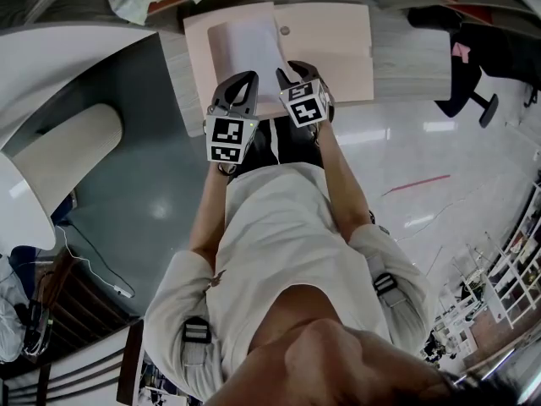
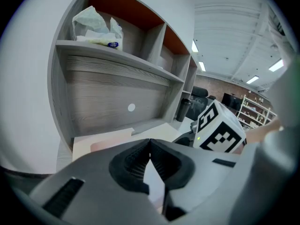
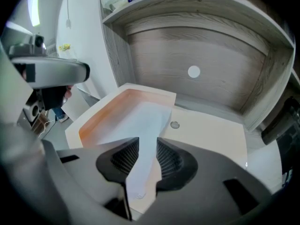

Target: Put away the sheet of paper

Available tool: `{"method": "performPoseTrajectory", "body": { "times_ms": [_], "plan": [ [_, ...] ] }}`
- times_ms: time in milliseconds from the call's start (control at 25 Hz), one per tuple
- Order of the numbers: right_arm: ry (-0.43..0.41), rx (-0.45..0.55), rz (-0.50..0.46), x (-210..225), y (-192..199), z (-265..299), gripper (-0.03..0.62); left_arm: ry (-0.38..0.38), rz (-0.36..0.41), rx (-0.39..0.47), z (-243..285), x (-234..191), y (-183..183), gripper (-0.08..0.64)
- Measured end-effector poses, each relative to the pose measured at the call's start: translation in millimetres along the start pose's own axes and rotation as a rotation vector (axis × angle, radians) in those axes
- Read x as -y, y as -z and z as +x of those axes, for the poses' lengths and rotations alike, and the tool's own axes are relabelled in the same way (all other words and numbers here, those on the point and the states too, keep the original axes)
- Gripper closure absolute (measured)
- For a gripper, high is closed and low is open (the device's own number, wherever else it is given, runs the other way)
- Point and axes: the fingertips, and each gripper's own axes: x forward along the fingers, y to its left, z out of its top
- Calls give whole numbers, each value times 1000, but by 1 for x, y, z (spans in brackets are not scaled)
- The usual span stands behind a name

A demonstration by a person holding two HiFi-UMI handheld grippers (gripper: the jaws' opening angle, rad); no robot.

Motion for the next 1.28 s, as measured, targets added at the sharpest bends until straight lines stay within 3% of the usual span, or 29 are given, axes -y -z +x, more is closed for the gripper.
{"method": "performPoseTrajectory", "body": {
  "times_ms": [120, 400, 600, 1280],
  "plan": [
    [-4, 69, -8, -3, -17, -19, 471, -2, 4, 12, -3, 0, -5, 541],
    [-28, 337, -27, -10, -71, -83, 545, -7, 24, 56, -10, -3, -27, 541],
    [-8, 447, -57, -11, -95, -124, 561, -11, 48, 100, -21, -2, -49, 541],
    [-32, 491, -92, -26, -102, -169, 572, -23, 93, 115, -58, 10, -65, 541]
  ]
}}
